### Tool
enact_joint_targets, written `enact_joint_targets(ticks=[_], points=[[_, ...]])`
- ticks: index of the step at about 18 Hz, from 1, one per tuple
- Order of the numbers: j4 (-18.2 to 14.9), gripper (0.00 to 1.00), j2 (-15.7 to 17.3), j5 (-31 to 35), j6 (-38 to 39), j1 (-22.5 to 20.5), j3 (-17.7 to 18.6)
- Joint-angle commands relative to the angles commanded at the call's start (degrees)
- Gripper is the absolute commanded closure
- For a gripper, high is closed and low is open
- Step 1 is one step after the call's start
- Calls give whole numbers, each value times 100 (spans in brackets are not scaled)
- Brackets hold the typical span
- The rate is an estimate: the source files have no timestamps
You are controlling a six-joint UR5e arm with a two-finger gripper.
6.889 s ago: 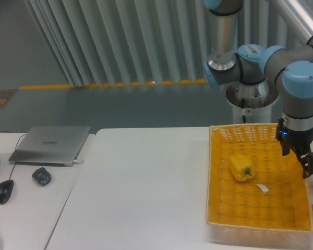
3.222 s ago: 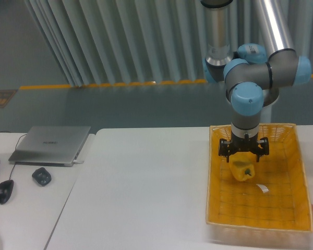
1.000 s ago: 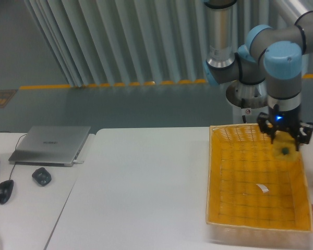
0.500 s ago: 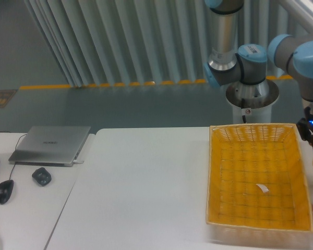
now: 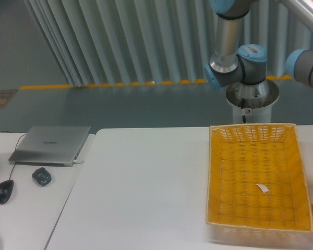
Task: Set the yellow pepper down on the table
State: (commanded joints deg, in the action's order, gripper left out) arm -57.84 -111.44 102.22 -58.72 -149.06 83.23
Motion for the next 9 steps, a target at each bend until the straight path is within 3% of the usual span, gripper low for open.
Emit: enact_joint_targets(ticks=[9], points=[[98, 54, -395, 888, 352, -62, 18]])
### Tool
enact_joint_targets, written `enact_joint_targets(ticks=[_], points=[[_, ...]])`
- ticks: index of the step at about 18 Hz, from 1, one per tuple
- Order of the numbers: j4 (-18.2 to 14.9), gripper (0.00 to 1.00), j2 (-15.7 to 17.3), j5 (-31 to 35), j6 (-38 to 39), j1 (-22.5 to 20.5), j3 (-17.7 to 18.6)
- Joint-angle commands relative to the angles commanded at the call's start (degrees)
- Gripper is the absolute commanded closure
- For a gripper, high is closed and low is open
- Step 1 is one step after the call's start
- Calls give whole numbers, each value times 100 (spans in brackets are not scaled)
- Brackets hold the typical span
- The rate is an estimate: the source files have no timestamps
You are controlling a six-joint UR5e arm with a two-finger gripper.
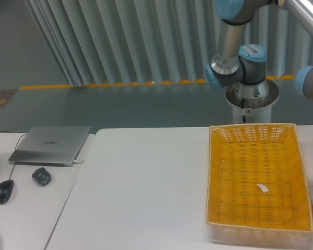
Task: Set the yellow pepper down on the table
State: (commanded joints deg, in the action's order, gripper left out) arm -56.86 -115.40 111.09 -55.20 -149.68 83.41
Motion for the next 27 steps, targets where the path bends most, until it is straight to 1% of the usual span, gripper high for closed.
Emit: enact_joint_targets(ticks=[3, 5, 8, 10, 13, 16, 19, 20, 21, 23, 27], points=[[-9, 54, -79, -26, 290, -9, 9], [0, 54, -123, -35, 352, 26, 0], [9, 54, -220, -44, 782, 114, 9], [17, 54, -264, -44, 914, 202, 9], [17, 54, -308, -88, 1397, 272, 0], [17, 54, -317, -79, 1600, 369, 0], [17, 49, -352, -79, 1714, 413, 0], [17, 46, -352, -79, 1732, 413, 0], [17, 40, -352, -79, 1741, 413, 0], [17, 1, -361, -62, 1767, 439, 9], [17, 0, -387, -18, 1767, 501, 44]])
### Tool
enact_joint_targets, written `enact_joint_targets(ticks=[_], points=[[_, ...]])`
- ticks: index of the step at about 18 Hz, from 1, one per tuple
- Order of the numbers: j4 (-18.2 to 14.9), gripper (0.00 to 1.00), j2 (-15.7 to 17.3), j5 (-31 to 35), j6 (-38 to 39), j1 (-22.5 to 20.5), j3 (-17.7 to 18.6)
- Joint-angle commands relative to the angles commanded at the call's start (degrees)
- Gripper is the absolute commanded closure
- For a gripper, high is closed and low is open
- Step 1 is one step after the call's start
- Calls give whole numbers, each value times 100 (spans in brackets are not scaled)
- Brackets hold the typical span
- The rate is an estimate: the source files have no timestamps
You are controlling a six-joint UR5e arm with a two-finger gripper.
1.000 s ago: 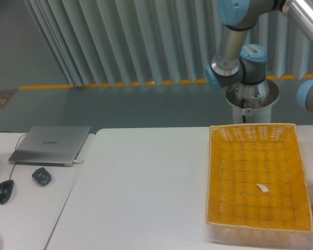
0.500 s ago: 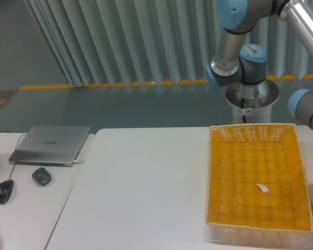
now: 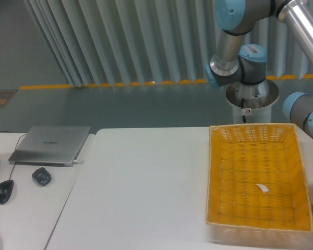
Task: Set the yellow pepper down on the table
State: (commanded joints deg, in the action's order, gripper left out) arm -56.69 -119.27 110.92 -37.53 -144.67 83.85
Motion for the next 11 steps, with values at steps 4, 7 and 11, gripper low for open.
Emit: enact_joint_targets(ticks=[4, 7, 11], points=[[-9, 0, 9, 0, -26, 9, 0], [-9, 0, 35, -9, -79, 18, -9], [-9, 0, 44, -9, -97, 35, 0]])
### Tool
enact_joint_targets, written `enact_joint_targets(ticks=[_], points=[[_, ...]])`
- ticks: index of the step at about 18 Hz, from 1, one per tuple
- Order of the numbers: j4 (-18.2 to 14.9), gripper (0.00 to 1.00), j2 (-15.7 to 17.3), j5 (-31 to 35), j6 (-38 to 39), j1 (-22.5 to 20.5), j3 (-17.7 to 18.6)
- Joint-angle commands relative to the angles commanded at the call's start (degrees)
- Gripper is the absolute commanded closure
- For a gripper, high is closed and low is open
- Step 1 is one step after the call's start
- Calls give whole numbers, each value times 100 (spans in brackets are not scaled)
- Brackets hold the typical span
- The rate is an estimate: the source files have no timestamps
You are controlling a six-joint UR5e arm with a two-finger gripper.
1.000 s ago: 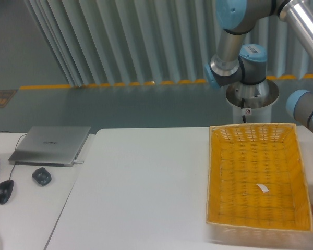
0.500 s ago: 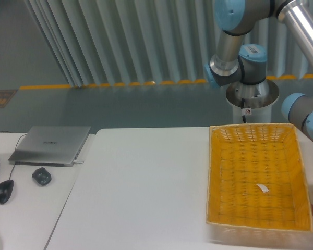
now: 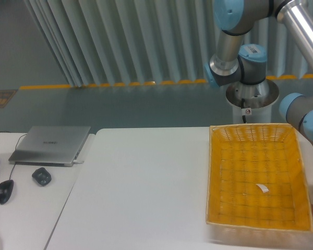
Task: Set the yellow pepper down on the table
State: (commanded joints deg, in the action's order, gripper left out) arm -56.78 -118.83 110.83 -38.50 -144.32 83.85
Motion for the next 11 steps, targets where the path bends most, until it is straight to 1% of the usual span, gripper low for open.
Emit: enact_joint_targets(ticks=[3, 6, 8, 11], points=[[-26, 0, 61, 9, -482, 35, 9], [-44, 0, 97, 9, -738, 44, 35], [-44, 0, 175, 0, -1210, 53, 35], [-53, 0, 255, -26, -1511, 79, 35]])
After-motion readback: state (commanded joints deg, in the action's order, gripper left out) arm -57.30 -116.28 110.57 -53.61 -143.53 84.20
